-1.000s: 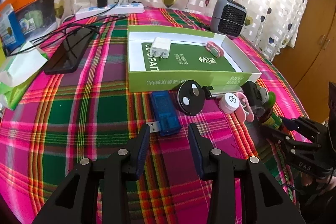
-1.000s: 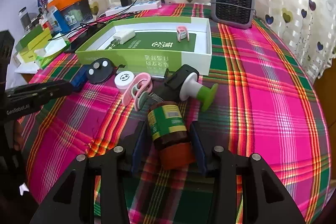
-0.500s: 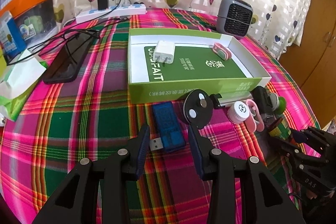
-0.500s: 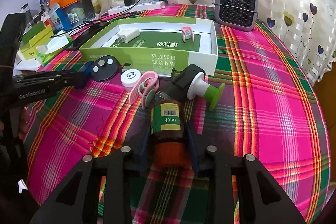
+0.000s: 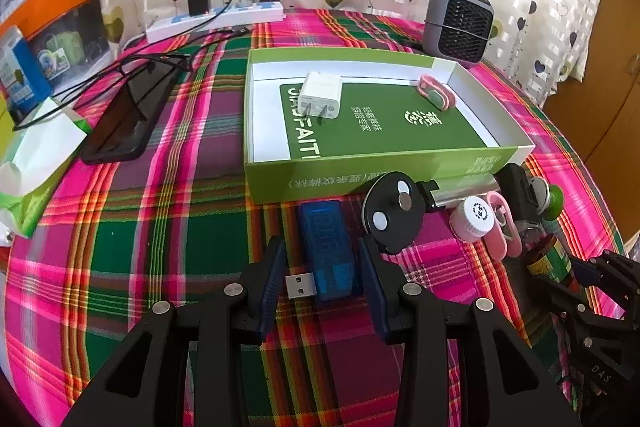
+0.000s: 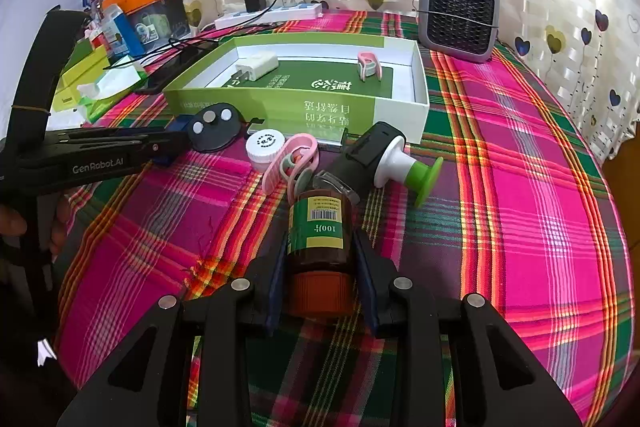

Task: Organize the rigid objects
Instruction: 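Grasp the blue USB stick with the left gripper while the right gripper holds the bottle, then lift the blue USB stick and bottle toward the green box with both grippers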

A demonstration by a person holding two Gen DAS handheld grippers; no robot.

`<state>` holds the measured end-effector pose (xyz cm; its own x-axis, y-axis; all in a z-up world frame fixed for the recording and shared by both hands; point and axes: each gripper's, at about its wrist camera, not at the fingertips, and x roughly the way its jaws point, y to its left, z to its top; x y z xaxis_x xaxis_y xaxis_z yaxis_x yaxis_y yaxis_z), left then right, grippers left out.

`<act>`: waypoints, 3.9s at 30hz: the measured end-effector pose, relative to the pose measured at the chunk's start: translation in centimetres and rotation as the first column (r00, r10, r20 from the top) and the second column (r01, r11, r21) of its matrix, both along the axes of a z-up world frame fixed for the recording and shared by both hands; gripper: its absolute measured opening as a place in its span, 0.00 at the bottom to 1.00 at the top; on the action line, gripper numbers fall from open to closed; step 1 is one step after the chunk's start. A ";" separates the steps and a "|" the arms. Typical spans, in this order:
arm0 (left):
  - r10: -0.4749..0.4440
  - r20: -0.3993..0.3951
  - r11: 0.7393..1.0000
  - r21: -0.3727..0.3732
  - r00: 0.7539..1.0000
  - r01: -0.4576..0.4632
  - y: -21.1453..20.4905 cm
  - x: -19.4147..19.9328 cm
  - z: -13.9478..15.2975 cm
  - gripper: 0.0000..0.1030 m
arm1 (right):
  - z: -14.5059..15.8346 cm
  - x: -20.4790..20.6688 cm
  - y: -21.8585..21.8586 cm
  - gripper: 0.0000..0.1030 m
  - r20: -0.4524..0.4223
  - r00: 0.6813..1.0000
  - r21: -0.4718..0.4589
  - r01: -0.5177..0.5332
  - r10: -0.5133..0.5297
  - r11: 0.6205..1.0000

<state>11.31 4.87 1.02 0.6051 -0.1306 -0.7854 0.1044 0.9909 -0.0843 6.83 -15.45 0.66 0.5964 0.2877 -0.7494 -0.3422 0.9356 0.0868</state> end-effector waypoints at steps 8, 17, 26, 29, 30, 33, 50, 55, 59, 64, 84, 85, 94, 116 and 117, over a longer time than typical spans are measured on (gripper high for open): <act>0.002 0.002 1.000 -0.012 1.000 -0.002 0.2 0.0 0.0 0.34 | 0.0 0.0 -0.1 0.32 0.000 1.000 0.005 0.000 0.000 1.000; -0.003 0.011 0.999 -0.034 1.000 0.004 0.4 -0.2 0.2 0.33 | 0.1 0.0 -0.1 0.32 0.001 1.000 0.007 0.000 0.000 1.000; -0.050 -0.006 0.998 -0.032 0.999 0.050 -0.1 -0.7 0.1 0.33 | 0.1 0.0 -0.1 0.32 0.001 1.000 0.007 0.000 0.000 1.000; -0.057 -0.013 0.998 -0.016 0.998 0.057 -0.3 -0.7 0.1 0.33 | 0.1 0.0 -0.2 0.32 0.000 1.000 0.011 0.000 0.000 1.000; -0.060 -0.018 0.998 -0.002 0.998 0.060 -0.4 -0.7 0.2 0.33 | 0.1 0.0 -0.2 0.32 0.000 1.000 0.013 0.000 0.000 1.000; -0.062 -0.020 0.997 0.034 0.998 0.062 -0.7 -0.8 0.2 0.34 | 0.2 -0.1 -0.1 0.32 0.000 1.000 0.015 0.000 0.000 1.000; -0.052 -0.011 0.996 0.070 0.999 0.052 -1.7 0.2 0.0 0.33 | 0.1 -0.1 -0.2 0.32 0.001 1.000 0.018 0.001 -0.001 1.000; -0.044 -0.007 0.997 0.063 0.999 0.045 -1.5 0.1 0.0 0.25 | 0.1 -0.1 -0.2 0.32 0.001 1.000 0.017 0.001 -0.001 1.000; -0.035 -0.005 0.998 0.054 0.999 0.036 -1.2 0.1 0.0 0.20 | 0.1 -0.1 -0.2 0.32 0.001 1.000 0.019 0.001 -0.001 1.000; -0.036 -0.004 0.998 0.053 0.999 0.036 -1.1 0.1 0.0 0.20 | 0.1 -0.1 -0.1 0.32 0.002 1.000 0.019 0.001 -0.001 1.000; -0.039 0.010 0.998 0.052 0.999 0.039 -1.2 -0.1 0.5 0.20 | 0.1 -0.1 0.0 0.32 0.008 1.000 0.006 0.003 -0.003 1.000; -0.041 0.010 0.998 0.052 0.999 0.040 -1.1 -0.1 0.5 0.20 | 0.1 -0.2 0.1 0.32 0.009 1.000 0.004 0.003 -0.003 1.000; -0.045 0.025 0.998 0.043 0.999 0.044 -1.2 -0.7 1.1 0.20 | 0.3 -0.3 0.0 0.32 0.014 1.000 0.021 0.003 -0.003 1.000; -0.054 0.079 0.999 -0.001 0.995 0.054 -0.8 -0.7 4.6 0.20 | 3.7 0.6 -0.5 0.32 0.071 0.997 0.066 0.001 -0.006 0.998; -0.053 0.081 0.999 -0.001 0.995 0.053 -0.8 -0.5 4.7 0.20 | 3.9 0.8 -0.5 0.32 0.075 0.997 0.068 0.000 -0.005 0.998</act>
